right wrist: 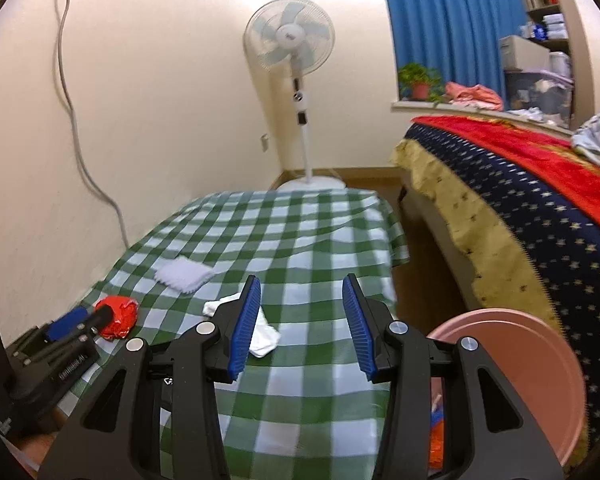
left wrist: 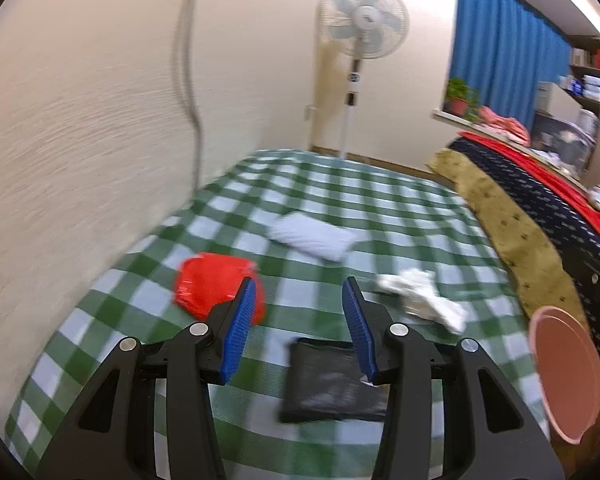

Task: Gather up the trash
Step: 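Grasp the red plastic bag with the left tool while the right tool grasps white tissue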

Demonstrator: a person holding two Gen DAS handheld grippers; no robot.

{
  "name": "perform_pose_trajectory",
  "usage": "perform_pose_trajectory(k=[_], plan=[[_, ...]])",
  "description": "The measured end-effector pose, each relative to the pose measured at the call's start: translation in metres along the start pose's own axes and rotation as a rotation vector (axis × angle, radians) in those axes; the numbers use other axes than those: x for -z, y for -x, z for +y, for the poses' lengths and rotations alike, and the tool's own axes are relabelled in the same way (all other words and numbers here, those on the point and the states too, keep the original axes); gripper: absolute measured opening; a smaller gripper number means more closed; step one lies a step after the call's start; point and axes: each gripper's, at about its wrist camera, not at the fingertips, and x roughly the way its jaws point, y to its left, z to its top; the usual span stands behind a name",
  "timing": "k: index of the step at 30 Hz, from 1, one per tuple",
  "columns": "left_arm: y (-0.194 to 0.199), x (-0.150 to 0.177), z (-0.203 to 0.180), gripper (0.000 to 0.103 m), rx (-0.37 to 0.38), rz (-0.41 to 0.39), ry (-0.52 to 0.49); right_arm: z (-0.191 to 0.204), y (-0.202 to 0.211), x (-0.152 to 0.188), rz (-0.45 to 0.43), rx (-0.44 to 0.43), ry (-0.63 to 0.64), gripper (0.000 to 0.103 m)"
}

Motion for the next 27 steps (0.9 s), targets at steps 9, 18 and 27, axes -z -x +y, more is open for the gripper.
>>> perform_pose_trajectory(k=[9,18,27], plan=[[-0.025,-0.008,0.036,0.045,-0.117,0.037,0.092,0.019,-0.057,0.011,0.140,-0.068,0.028,0.045],[-0.056,-0.009,0.048,0.069,-0.139,0.141,0.145,0.017,-0.094,0.023,0.252,-0.083,-0.004,0.057],[-0.074,-0.004,0.054,0.076,-0.157,0.206,0.169,0.019,-0.115,0.031,0.327,-0.090,0.002,0.057]])
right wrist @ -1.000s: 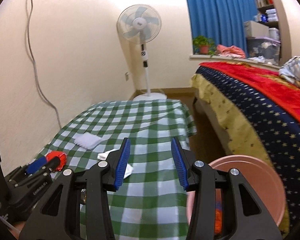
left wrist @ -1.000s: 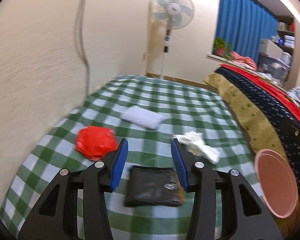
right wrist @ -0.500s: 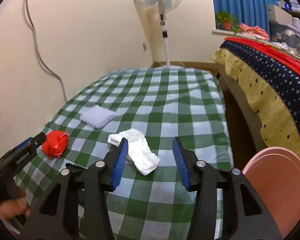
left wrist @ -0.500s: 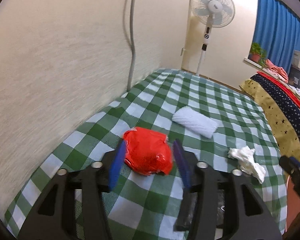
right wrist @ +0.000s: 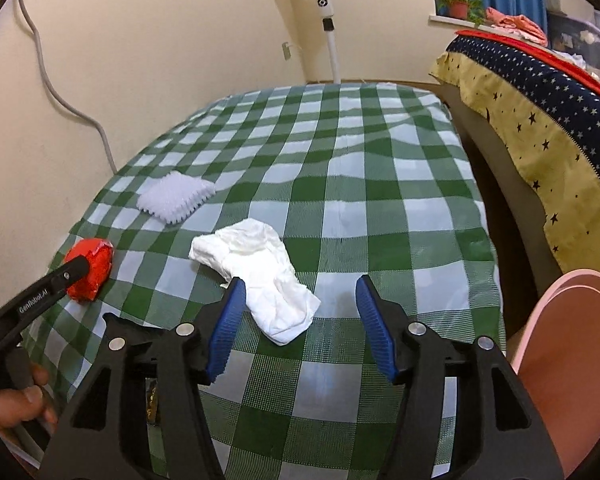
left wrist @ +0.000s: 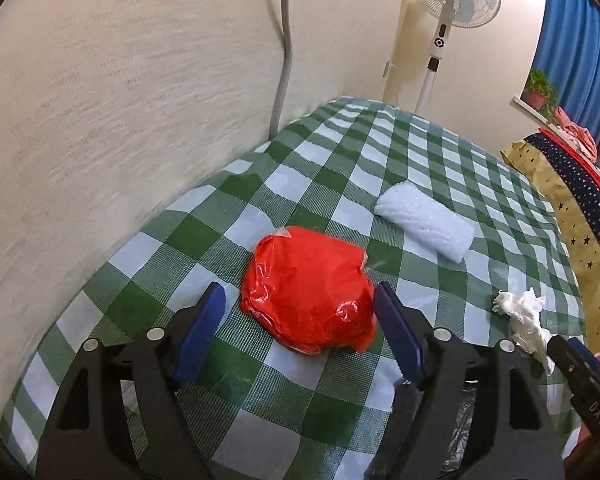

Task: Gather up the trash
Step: 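Grasp the red plastic bag with the left tool while the right tool grasps white tissue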

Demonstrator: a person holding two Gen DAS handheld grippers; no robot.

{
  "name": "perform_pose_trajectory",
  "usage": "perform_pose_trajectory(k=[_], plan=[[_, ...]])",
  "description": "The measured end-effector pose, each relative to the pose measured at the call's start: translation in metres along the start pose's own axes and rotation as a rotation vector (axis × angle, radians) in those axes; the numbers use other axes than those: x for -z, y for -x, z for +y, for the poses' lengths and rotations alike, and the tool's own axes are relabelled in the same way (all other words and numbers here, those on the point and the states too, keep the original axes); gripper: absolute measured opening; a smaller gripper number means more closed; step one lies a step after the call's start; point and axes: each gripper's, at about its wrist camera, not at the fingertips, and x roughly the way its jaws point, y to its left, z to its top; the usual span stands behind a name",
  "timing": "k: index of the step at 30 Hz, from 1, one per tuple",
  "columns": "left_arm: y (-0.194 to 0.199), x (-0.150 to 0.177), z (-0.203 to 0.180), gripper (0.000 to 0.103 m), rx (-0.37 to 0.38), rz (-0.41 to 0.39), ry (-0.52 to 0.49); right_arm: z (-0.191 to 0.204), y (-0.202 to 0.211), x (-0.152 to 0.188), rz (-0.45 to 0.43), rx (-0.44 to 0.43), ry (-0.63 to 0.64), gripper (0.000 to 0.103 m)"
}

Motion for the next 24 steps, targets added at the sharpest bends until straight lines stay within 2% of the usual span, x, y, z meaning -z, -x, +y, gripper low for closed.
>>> perform_pose_trajectory(k=[8,12,13,14,16,18,21,24], plan=[[-0.012,-0.001,0.002,0.078,0.031,0.066,0.014,0.006,-0.009,0.002,0.043,-0.011,0.026,0.057],[-0.013,0.000,0.001,0.077,0.041,0.073,0.017,0.010,-0.011,0.003,0.064,-0.016,0.047,0.057],[-0.014,0.000,0.001,0.076,0.043,0.072,0.018,0.010,-0.012,0.003,0.067,-0.016,0.050,0.057],[-0.014,-0.001,0.000,0.069,0.050,0.070,0.017,0.010,-0.012,0.003,0.068,-0.019,0.052,0.056],[-0.013,0.000,0.000,0.069,0.057,0.068,0.015,0.010,-0.012,0.003,0.071,-0.024,0.055,0.049],[-0.011,0.000,-0.001,0.068,0.066,0.064,0.012,0.012,-0.013,0.004,0.077,-0.034,0.061,0.029],[-0.006,0.001,-0.001,0.067,0.067,0.045,0.002,0.014,-0.011,0.006,0.076,-0.051,0.069,0.014],[-0.001,0.001,-0.003,0.067,0.079,0.035,-0.007,0.014,-0.005,0.007,0.056,-0.049,0.060,0.010]])
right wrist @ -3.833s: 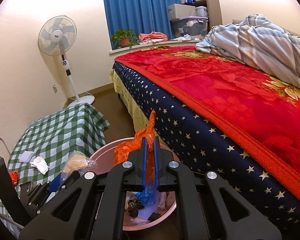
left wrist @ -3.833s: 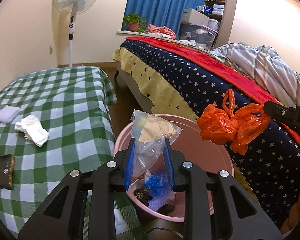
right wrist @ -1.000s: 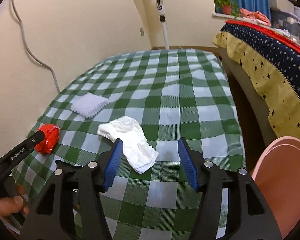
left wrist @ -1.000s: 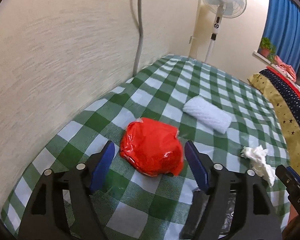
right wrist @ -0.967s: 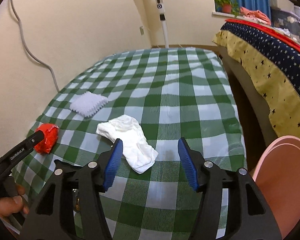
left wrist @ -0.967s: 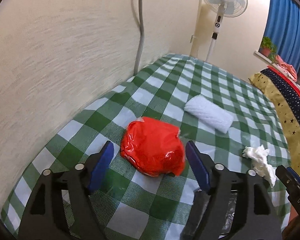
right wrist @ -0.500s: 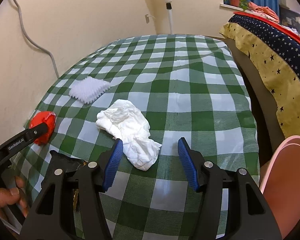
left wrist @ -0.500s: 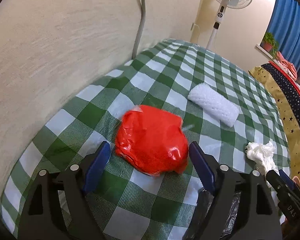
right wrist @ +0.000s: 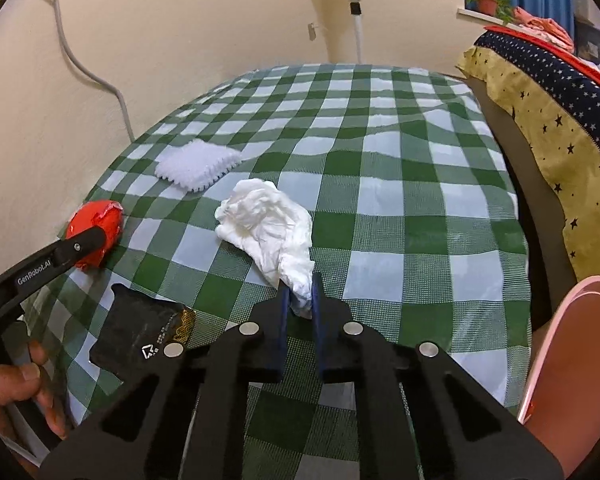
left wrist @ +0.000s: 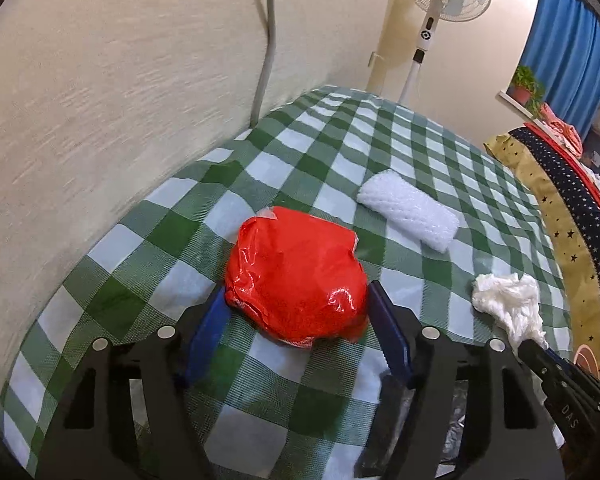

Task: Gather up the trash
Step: 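Grasp the red plastic bag with the left tool while the right tool grasps white tissue, then carry the red bag and white tissue toward the pink bin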

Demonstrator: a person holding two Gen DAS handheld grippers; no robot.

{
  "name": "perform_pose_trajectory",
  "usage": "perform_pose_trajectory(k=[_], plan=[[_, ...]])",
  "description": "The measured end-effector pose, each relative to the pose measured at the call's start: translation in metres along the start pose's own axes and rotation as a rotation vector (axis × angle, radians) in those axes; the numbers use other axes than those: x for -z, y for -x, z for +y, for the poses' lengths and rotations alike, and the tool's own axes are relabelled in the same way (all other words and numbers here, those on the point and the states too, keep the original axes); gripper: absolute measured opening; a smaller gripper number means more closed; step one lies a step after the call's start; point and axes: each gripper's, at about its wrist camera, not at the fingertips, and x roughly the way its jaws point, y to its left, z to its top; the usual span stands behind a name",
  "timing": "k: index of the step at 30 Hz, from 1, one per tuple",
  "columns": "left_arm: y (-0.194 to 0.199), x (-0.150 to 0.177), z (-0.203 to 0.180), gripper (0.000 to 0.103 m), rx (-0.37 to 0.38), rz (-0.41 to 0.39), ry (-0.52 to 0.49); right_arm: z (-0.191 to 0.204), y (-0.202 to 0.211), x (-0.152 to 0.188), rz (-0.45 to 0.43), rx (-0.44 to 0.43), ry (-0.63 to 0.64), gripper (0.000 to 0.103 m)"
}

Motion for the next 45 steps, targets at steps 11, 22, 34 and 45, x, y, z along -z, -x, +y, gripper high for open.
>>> perform_pose_trajectory(k=[11,22,34,45], plan=[[0.032,0.001,-0.012,0.066,0.039,-0.065,-0.061,0.002,0.043,0.000,-0.094,0.007,-0.025,0.008],[0.071,0.006,-0.021,0.066,0.086,-0.113,-0.098,0.003,0.104,0.014,-0.184,0.037,-0.052,0.008],[0.112,0.021,-0.035,0.066,0.138,-0.150,-0.164,-0.002,0.165,0.030,-0.258,0.105,-0.064,0.008],[0.143,0.035,-0.050,0.066,0.187,-0.178,-0.233,-0.002,0.209,0.044,-0.305,0.153,-0.072,0.008]])
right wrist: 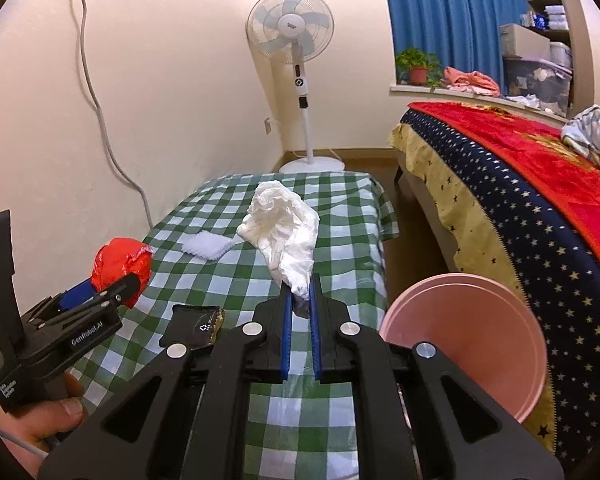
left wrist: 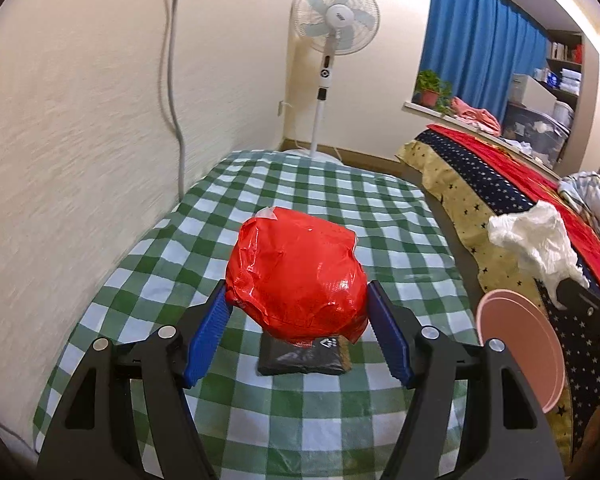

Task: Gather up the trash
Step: 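Carry the red bag and white tissue toward the pink bin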

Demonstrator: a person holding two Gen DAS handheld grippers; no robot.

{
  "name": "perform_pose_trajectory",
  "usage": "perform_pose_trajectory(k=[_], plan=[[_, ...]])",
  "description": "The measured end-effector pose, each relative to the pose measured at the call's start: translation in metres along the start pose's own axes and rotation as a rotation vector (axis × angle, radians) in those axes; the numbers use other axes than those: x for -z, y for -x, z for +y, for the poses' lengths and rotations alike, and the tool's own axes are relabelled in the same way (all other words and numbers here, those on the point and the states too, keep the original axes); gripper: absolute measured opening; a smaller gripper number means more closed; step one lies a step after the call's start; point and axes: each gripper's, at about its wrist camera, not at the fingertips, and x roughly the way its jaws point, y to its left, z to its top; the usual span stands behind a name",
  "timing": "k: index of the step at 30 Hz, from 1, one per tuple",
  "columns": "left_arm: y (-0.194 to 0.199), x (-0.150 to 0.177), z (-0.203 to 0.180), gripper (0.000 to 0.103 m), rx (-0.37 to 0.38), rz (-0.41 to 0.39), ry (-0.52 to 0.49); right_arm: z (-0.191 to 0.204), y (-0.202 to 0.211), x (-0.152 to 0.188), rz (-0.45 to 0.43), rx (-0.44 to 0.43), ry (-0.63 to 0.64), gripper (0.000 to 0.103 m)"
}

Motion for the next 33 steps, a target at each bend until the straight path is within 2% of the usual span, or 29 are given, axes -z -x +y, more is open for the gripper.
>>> perform_pose_trajectory(k=[15,33], plan=[[0.008,0.006,-0.032,0.066,0.074,-0.017,-0.047,-0.033,0.033,-0.003,-0.035,0.096,-0.043,0.008],[-0.010,0.013,-0.077,0.066,0.175,-0.011,-0.099,-0.075,0.033,-0.001,-0.028,0.200,-0.108,0.008]])
